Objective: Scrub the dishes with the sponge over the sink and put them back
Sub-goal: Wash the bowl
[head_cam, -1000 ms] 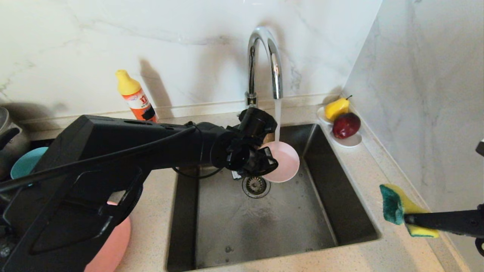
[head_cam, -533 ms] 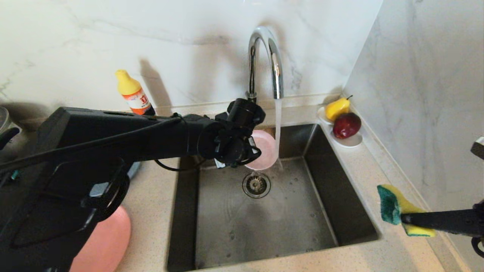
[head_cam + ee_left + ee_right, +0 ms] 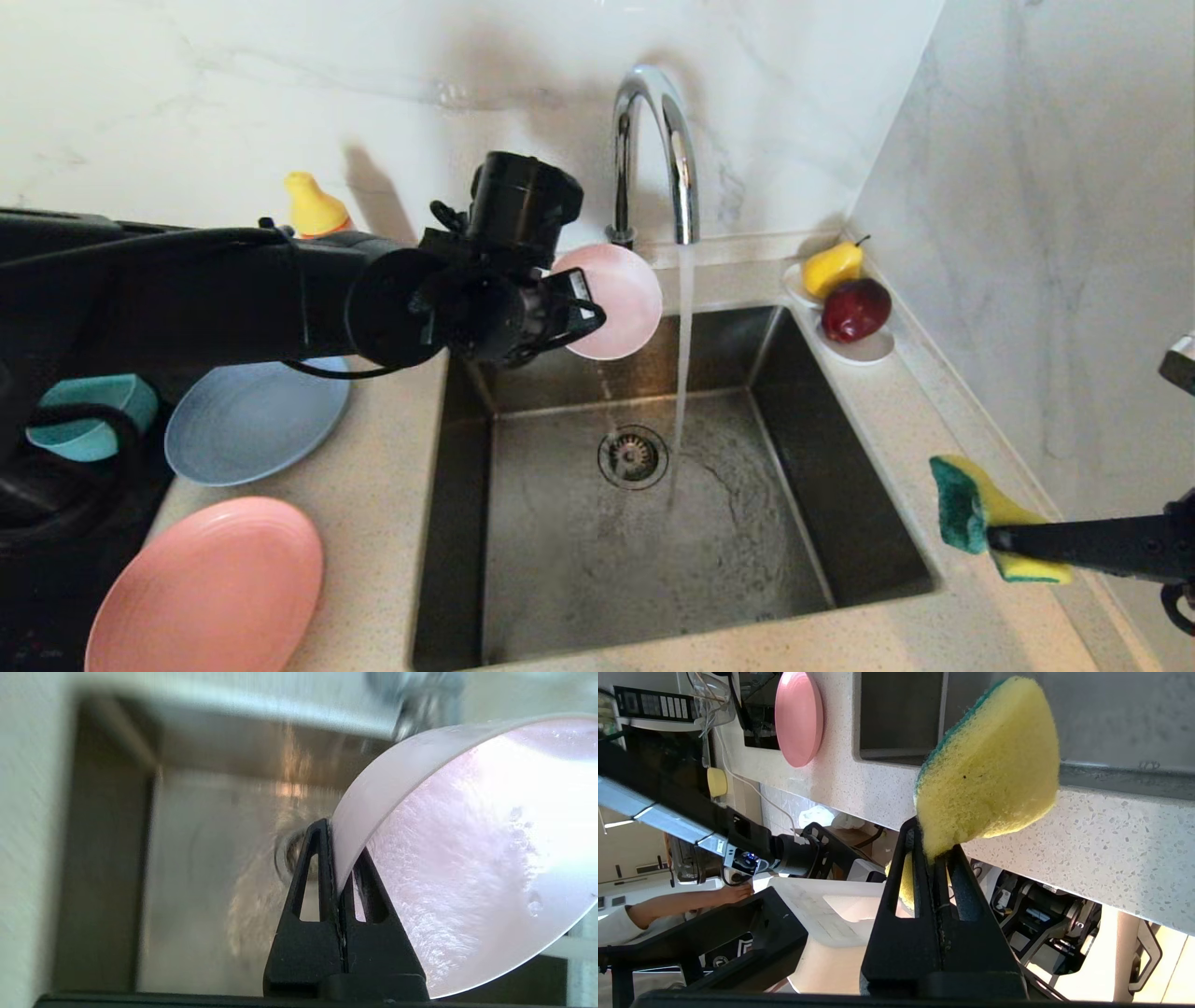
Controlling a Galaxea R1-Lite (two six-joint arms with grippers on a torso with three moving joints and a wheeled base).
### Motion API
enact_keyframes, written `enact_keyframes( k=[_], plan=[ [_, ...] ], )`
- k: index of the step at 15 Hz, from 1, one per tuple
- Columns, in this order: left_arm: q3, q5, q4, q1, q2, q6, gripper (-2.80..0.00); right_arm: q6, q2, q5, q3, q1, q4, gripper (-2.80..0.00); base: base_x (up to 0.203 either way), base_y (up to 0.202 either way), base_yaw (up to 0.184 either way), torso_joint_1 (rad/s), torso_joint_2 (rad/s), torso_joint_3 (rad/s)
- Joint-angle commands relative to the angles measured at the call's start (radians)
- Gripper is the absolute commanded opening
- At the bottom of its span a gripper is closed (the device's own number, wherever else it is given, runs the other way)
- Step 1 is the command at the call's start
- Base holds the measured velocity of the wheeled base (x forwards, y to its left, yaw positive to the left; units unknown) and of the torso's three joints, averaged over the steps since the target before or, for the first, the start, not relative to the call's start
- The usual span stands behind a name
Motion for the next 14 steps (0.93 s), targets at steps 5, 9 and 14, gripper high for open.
enact_keyframes(
  k=[5,9,14],
  plan=[
    [0.411,-0.020,-0.670,0.006,-0.174,0.275,-2.80,0.001,0.025,0.024,-0.001,0.001,-0.002,-2.80,0.000,0.000,0.000,0.000,0.00,0.000],
    [0.590,-0.051,-0.981,0.006,-0.197,0.354,-2.80,0.001,0.038,0.026,0.008,0.001,-0.025,-2.80,0.000,0.000,0.000,0.000,0.00,0.000],
    [0.699,-0.068,-1.273,0.004,-0.188,0.490,-2.80,0.003,0.068,0.050,0.014,0.001,-0.063,-2.80,0.000,0.000,0.000,0.000,0.00,0.000]
  ],
)
